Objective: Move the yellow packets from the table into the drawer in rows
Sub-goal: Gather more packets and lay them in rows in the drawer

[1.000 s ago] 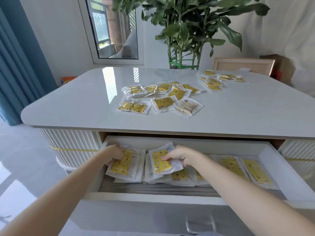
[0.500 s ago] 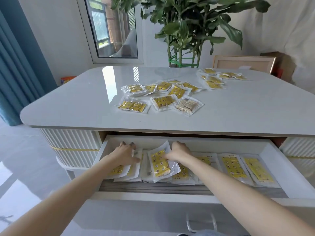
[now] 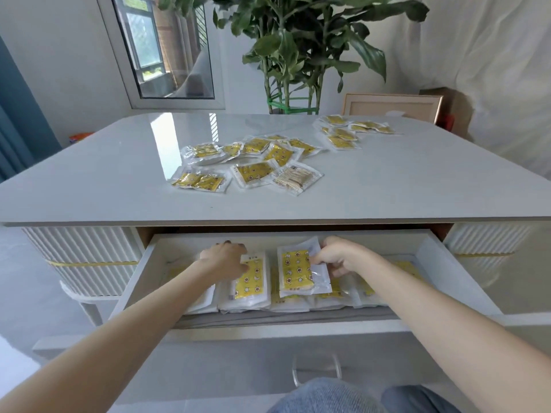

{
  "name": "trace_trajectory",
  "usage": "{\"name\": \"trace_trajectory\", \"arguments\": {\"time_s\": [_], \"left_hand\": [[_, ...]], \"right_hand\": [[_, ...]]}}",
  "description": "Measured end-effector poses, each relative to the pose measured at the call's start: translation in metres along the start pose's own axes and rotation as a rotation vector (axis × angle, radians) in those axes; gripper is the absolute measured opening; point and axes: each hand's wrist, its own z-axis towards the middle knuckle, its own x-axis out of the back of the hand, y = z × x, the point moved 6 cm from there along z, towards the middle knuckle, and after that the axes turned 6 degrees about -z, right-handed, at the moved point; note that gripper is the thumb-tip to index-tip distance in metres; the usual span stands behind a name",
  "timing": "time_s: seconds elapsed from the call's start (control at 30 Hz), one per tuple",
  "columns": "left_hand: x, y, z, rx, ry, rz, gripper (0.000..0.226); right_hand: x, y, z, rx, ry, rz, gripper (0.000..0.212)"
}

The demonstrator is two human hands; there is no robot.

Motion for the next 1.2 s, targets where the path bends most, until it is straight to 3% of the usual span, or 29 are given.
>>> {"name": "trace_trajectory", "arguments": {"time_s": [0.23,0.33,0.67,0.87,0.9,1.0,1.03,1.2], "left_hand": [[-0.017,0.086,0.021,-0.182,-0.100,0.001,0.049],[-0.020,0.114,0.030,-0.244,-0.115,-0.036,0.050],[-0.029,0.175,0.046,-0.332,-0.144,-0.087,0.051],[-0.042,0.200,0.052,-0.391,-0.216,-0.077,0.057],[-0.043,0.203,0.052,-0.401,-0.231,-0.074,0.059],[-0.047,0.211,0.049,-0.425,-0.260,-0.044,0.065],[-0.048,0.214,0.049,-0.430,-0.261,-0.025,0.065],[-0.042,0.221,0.051,-0.441,-0.183,-0.111,0.052]], "right_hand": [[0.050,0.043,0.007,-0.086,0.101,-0.159,0.044],[0.071,0.060,0.009,-0.108,0.138,-0.215,0.035],[0.104,0.098,0.021,-0.192,0.162,-0.370,0.032],[0.122,0.106,0.022,-0.155,0.270,-0.524,0.009],[0.122,0.106,0.020,-0.145,0.284,-0.567,0.015],[0.116,0.101,0.019,-0.075,0.262,-0.670,0.069],[0.112,0.097,0.018,-0.033,0.253,-0.690,0.075],[0.107,0.093,0.017,0.068,0.102,-0.688,0.056]]}}
